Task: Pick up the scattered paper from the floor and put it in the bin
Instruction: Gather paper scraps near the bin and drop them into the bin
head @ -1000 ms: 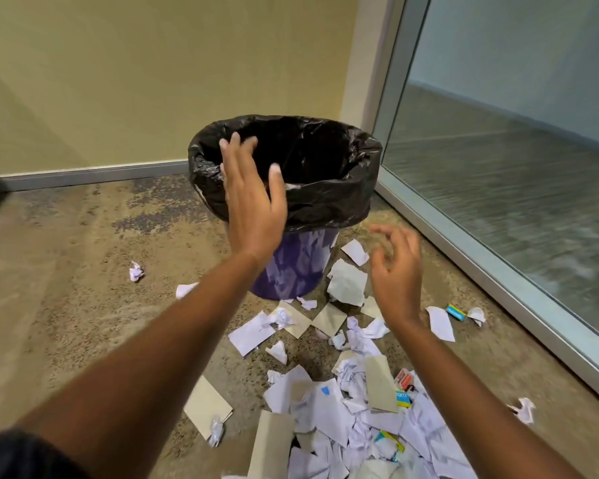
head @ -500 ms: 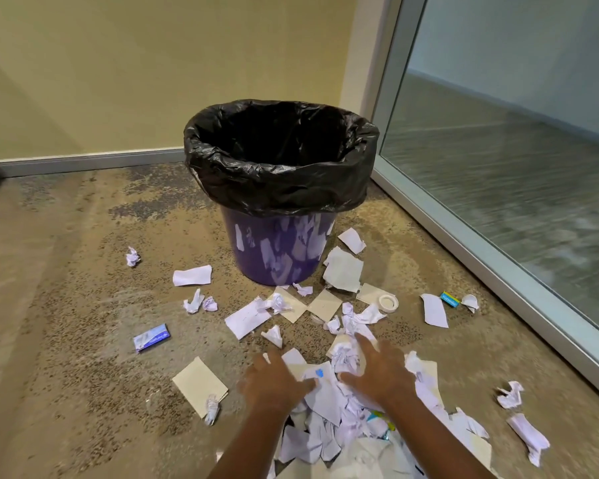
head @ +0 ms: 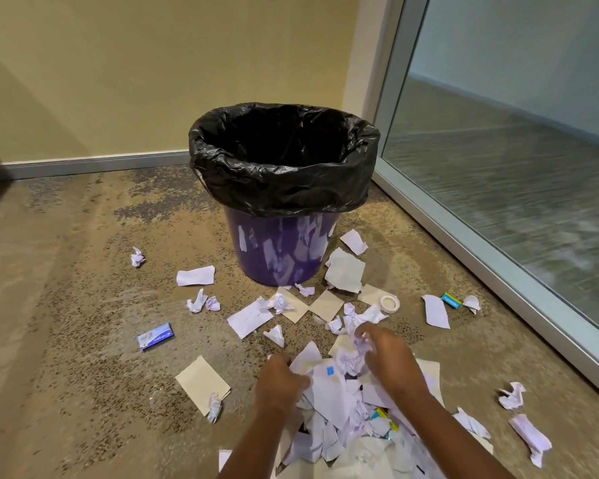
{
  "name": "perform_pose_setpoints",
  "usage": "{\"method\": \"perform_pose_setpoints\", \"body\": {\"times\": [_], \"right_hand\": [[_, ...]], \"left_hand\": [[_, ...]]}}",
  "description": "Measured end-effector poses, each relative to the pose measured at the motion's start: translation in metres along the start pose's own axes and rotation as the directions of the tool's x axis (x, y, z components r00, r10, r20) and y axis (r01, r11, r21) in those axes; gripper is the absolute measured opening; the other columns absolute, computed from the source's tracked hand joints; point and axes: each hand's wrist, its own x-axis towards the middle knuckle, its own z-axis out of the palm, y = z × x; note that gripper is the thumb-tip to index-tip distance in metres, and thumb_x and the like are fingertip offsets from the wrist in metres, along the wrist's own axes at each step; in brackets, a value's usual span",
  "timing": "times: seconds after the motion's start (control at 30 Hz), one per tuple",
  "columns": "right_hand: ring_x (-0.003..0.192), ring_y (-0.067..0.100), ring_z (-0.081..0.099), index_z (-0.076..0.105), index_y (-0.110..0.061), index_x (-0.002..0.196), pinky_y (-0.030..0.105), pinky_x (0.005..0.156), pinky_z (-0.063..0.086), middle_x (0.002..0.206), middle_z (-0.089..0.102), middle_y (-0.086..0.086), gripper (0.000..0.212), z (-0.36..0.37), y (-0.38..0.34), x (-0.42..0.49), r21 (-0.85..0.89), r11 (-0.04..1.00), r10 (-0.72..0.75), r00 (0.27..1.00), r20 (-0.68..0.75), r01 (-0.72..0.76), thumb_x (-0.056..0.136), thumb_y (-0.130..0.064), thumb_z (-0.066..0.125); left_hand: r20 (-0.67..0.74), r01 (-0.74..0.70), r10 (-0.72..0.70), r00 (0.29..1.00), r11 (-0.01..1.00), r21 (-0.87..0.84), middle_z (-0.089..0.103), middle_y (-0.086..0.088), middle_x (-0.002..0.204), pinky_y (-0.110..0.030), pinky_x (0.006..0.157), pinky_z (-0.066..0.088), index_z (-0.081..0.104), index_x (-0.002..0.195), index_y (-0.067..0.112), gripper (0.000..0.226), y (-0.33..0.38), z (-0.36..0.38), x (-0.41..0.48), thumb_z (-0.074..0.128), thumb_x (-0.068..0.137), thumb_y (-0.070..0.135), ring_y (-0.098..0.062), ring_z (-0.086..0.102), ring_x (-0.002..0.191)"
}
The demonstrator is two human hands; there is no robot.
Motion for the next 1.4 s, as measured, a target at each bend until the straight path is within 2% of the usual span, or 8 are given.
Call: {"method": "perform_pose_setpoints", "body": {"times": [0.13,0.27,0.43,0.63,0.9,1.1,1.23,1.4], "right_hand": [[0.058,0.009,0.048,0.06,-0.02,0.103,0.026,0.054,0.04,0.094,0.065,0.008,0.032,-0.053,-0.027,0.002,0.27,0.953,-0.064,0.962,-0.265,0.138,0.082,0.004,0.053],[0.079,0.028,0.063,0.058,-0.022,0.104,0.044,0.064,0.054,0.095,0.064,0.004,0.028,-0.12,-0.086,0.009,0.338,0.85,-0.152,0.802,-0.577,0.405,0.085,-0.002,0.055],[0.083,0.011,0.052,0.056,-0.015,0.115,0.001,0.057,0.034,0.109,0.062,0.006,0.032,-0.174,-0.163,0.058,-0.009,0.813,-0.428,0.587,-0.687,0.582,0.086,-0.002,0.051],[0.126,0.031,0.045,0.027,-0.027,0.143,0.048,0.099,0.044,0.141,0.043,0.01,0.07,-0.17,-0.191,0.109,-0.375,0.755,-0.632,0.75,-0.196,0.538,0.085,-0.006,0.059],[0.116,0.017,0.053,0.051,-0.015,0.124,0.033,0.094,0.045,0.125,0.056,0.008,0.033,-0.146,-0.114,0.073,0.294,0.808,-0.18,0.688,-0.703,0.512,0.09,-0.013,0.052],[0.118,0.031,0.049,0.046,-0.007,0.129,0.034,0.093,0.039,0.129,0.051,0.017,0.041,-0.069,-0.015,0.053,0.249,0.963,0.023,0.885,-0.466,0.106,0.088,-0.006,0.051],[0.124,0.032,0.043,0.044,-0.01,0.131,0.041,0.103,0.039,0.132,0.048,0.017,0.044,-0.024,0.012,0.036,0.102,0.994,0.067,0.982,-0.178,-0.049,0.088,-0.01,0.051],[0.131,0.027,0.039,0.039,-0.015,0.136,0.033,0.106,0.033,0.14,0.041,0.014,0.046,0.0,0.017,0.022,-0.028,0.998,0.062,0.998,0.018,-0.062,0.091,-0.017,0.05]], "left_hand": [[-0.073,-0.16,0.159,0.985,0.987,-0.009,0.061,-0.008,0.08,-0.024,0.063,0.041,0.057,0.073,0.012,0.014,0.019,-0.012,0.0,0.068,0.081,0.01,-0.02,0.055,0.072],[-0.209,-0.372,0.355,0.911,0.927,-0.044,0.065,-0.005,0.098,-0.017,0.062,0.046,0.065,0.109,0.006,0.023,0.053,-0.033,-0.009,0.063,0.087,0.012,-0.015,0.058,0.082],[-0.36,-0.532,0.477,0.802,0.844,-0.069,0.068,-0.004,0.095,-0.019,0.059,0.044,0.066,0.104,0.009,0.017,0.087,-0.051,-0.024,0.061,0.089,0.017,-0.018,0.059,0.08],[-0.457,-0.638,0.555,0.695,0.769,-0.036,0.068,0.0,0.093,-0.018,0.057,0.048,0.066,0.105,0.013,0.018,0.106,-0.067,-0.04,0.062,0.089,0.021,-0.015,0.063,0.082],[-0.605,-0.736,0.539,0.586,0.667,-0.119,0.058,0.009,0.092,-0.008,0.052,0.051,0.061,0.111,0.009,0.022,0.136,-0.126,-0.061,0.061,0.089,0.013,-0.009,0.059,0.082],[-0.806,-0.834,0.44,0.396,0.539,-0.116,0.064,0.0,0.086,-0.024,0.066,0.049,0.058,0.084,0.016,0.009,0.191,-0.183,-0.055,0.065,0.081,0.013,-0.012,0.057,0.074],[-0.807,-0.75,0.254,0.532,0.583,-0.311,0.059,-0.003,0.091,-0.03,0.085,0.056,0.042,0.067,0.021,0.028,0.232,-0.208,-0.018,0.061,0.085,0.012,-0.02,0.059,0.082],[-0.6,-0.471,0.2,0.775,0.816,-0.336,0.047,-0.014,0.139,-0.037,0.108,0.041,0.039,0.132,0.006,0.046,0.239,-0.193,0.015,0.051,0.093,0.027,-0.029,0.049,0.126]]}}
